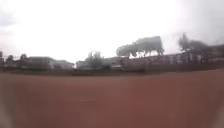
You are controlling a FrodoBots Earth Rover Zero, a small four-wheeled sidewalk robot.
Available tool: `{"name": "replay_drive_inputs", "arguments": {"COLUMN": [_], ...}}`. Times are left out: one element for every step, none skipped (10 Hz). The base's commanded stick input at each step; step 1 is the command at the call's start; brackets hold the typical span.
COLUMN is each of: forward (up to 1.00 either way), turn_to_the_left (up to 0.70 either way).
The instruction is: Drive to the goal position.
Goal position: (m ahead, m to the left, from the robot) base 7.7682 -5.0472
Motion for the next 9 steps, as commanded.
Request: {"name": "replay_drive_inputs", "arguments": {"forward": [0.50,0.50,0.50,0.50,0.50,0.50,0.50,0.50,0.50], "turn_to_the_left": [0.00,0.00,0.00,0.00,0.00,0.00,0.00,0.00,0.00]}}
